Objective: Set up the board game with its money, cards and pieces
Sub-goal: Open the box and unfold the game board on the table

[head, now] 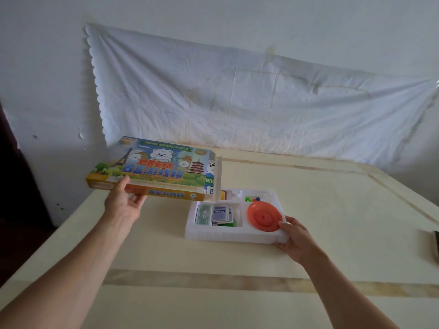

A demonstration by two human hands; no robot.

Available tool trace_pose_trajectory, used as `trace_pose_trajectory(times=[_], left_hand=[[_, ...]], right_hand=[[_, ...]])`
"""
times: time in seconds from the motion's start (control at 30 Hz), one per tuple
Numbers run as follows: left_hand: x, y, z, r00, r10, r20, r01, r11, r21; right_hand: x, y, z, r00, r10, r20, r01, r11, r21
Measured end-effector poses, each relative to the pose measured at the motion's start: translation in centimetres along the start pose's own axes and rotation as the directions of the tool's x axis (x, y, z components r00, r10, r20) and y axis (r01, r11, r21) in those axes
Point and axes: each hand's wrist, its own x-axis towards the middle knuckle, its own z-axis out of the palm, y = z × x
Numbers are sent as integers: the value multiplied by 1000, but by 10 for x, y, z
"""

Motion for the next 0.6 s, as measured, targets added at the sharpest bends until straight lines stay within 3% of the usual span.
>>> trace_pose_trajectory(times=[0.2, 0.37, 0.53, 0.6], left_hand=[[-10, -21, 7, 998, -55, 41, 56, 998, -18], [-20, -40, 10, 992, -87, 96, 90, 996, -24], [-30, -57, 13, 984, -123, 126, 128, 991, -36], [-32, -62, 14, 984, -125, 129, 129, 991, -21]], right_hand=[[-8, 10, 22, 998, 13, 57, -8, 997, -82], [-10, 11, 35, 998, -32, -55, 9, 929, -369], [-6, 7, 44, 976, -170, -139, 24, 713, -701], [-7, 2, 48, 912, -387, -135, 125, 576, -808]])
